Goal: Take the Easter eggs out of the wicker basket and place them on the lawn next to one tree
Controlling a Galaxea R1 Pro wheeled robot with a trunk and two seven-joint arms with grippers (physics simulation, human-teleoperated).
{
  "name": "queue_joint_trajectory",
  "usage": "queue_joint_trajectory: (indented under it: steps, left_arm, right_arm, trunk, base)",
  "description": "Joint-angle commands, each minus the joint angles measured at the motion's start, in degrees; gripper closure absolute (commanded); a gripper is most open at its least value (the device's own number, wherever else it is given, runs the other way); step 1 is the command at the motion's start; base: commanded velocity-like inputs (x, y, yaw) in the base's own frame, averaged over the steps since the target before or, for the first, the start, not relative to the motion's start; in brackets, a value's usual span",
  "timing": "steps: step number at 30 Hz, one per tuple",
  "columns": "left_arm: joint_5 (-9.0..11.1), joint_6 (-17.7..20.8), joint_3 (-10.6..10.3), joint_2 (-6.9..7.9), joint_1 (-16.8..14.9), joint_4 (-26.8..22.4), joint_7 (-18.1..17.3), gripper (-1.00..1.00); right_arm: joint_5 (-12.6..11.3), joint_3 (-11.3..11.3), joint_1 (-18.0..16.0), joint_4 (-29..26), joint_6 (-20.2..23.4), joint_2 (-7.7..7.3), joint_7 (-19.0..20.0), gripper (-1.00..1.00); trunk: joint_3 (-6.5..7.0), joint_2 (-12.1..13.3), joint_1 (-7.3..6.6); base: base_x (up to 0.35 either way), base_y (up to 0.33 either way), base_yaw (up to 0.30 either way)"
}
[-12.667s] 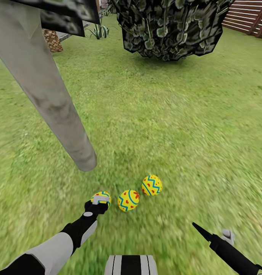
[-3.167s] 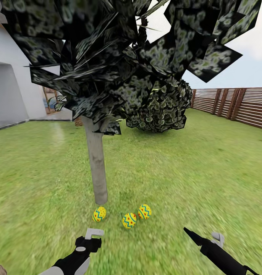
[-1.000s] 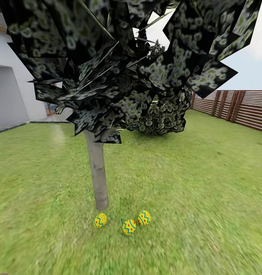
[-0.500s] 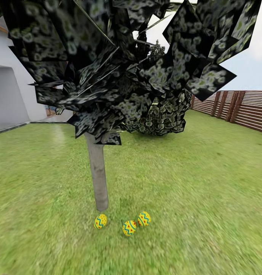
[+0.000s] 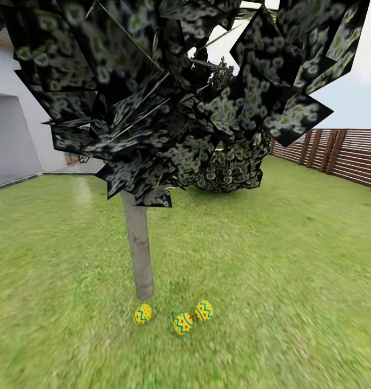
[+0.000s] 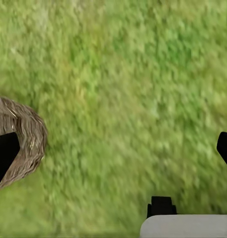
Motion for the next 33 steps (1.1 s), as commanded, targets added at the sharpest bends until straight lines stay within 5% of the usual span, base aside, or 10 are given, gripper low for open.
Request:
queue_joint_trajectory:
  steps: [1, 23, 33]
  left_arm:
    - [0.5, -0.1, -0.5, 0.05, 0.0, 0.0, 0.2, -1.00]
    - [3.0, -0.1, -0.5, 0.38, 0.0, 0.4, -0.4, -1.00]
    - [3.1, 0.1, -0.5, 2.27, 0.8, 2.7, -3.5, -1.00]
  right_arm:
    - [-0.4, -0.2, -0.1, 0.1, 0.0, 0.00, 0.4, -1.00]
    - [-0.4, -0.2, -0.1, 1.8, -2.0, 0.11, 0.4, -1.00]
    - [-0.4, 0.0, -0.1, 4.0, -2.0, 0.14, 0.4, -1.00]
  trunk:
    - [0.11, 0.4, -0.22]
    - [4.06, 9.2, -5.05]
    - [5.86, 13.2, -7.25]
  base:
    - [0.000, 0.000, 0.000]
    - [0.000, 0.000, 0.000]
    - [0.000, 0.000, 0.000]
